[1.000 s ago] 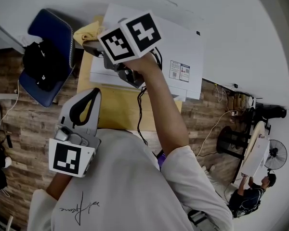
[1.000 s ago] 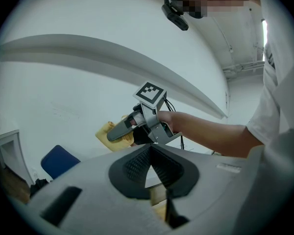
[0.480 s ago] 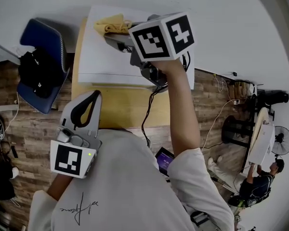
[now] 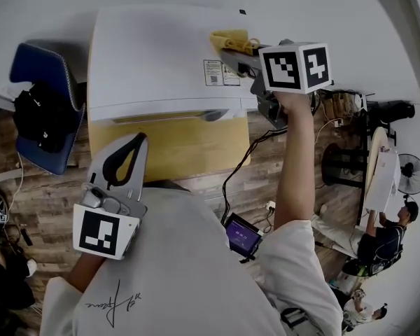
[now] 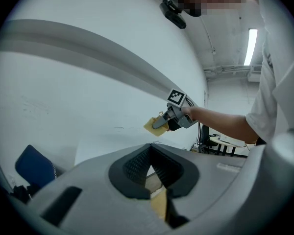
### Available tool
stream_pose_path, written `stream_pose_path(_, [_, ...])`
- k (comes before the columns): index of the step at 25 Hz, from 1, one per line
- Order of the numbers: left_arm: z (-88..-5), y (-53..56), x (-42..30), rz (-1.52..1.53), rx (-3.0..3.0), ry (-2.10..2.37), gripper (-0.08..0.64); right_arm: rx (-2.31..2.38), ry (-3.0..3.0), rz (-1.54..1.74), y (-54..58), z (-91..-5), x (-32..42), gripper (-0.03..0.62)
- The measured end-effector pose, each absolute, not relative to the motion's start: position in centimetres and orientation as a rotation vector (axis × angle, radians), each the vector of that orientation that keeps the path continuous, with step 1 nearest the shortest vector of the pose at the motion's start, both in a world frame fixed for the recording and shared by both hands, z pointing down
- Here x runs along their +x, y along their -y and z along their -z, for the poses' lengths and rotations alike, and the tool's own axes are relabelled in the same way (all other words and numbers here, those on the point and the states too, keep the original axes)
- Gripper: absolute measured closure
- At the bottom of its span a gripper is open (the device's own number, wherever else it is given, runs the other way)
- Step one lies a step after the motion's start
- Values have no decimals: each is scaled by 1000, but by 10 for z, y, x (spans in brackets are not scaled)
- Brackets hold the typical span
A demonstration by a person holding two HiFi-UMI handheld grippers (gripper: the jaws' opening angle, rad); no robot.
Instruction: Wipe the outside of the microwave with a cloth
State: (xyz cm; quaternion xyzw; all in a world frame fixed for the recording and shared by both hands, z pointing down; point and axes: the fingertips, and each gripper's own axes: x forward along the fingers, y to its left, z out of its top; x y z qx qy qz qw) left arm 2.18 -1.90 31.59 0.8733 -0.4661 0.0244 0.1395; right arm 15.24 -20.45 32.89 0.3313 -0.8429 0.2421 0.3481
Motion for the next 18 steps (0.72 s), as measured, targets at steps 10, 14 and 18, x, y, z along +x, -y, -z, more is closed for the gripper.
stream_pose_path(10, [-319,16,41,-86,2551,1268,567,1107,1890,-568,201,-362,273,471])
stream_pose_path(14, [-319,16,43,-89,2556,1255,568,1106,1789,-530,194,-384,286,471])
stream_pose_path(18, [-318,16,41,-81,2553,1258,568,1121,1793,-536,190,-390,281,471])
